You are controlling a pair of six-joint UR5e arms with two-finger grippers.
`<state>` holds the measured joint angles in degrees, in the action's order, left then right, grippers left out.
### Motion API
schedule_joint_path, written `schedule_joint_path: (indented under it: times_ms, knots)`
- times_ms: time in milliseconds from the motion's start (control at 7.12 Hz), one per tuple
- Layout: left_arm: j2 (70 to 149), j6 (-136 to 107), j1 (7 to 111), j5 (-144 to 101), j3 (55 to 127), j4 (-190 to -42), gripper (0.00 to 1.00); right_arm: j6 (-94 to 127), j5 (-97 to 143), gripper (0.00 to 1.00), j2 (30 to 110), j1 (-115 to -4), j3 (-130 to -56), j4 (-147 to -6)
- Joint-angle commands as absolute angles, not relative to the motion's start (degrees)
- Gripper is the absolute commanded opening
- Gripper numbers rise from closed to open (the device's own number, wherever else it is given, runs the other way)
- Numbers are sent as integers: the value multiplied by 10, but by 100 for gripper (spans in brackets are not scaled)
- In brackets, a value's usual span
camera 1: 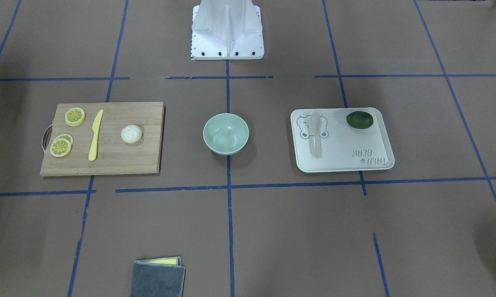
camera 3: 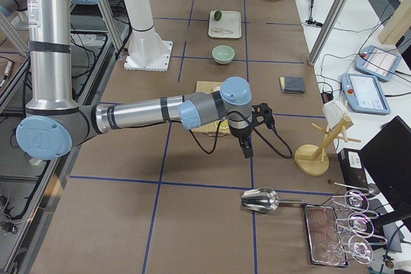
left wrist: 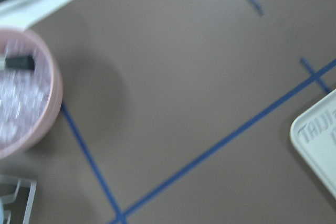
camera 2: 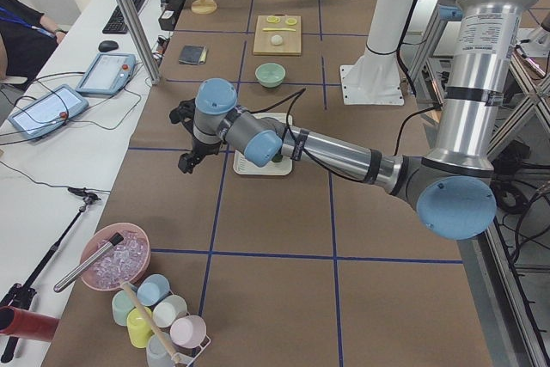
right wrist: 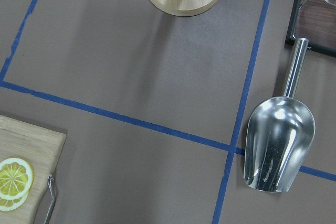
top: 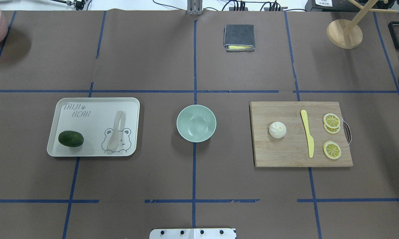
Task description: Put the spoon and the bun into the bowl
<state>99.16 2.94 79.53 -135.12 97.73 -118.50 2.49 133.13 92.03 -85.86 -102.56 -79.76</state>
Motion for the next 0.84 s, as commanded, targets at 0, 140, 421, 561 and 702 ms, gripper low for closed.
schedule_joint_path:
  times_ms: [0, 140, 421, 561, 702]
  knots:
    - [1034, -193, 712, -1346, 992, -1226, 100, 25, 1332, 100, 925, -859, -1026, -797]
    - [1038, -215, 662, -1276, 1019, -1250, 100, 25, 1334, 100, 926, -859, -1024, -797]
    - [1036, -330, 562, -1219, 1047, -1224, 100, 26, 1351, 100, 928, -859, -1024, -797]
    - [1039, -434, 510, -1169, 1047, -1202, 100, 25, 1351, 100, 928, -859, -1022, -797]
    - [1041, -502, 445, -1088, 1038, -1198, 100, 25, 1351, 100, 928, -859, -1022, -797]
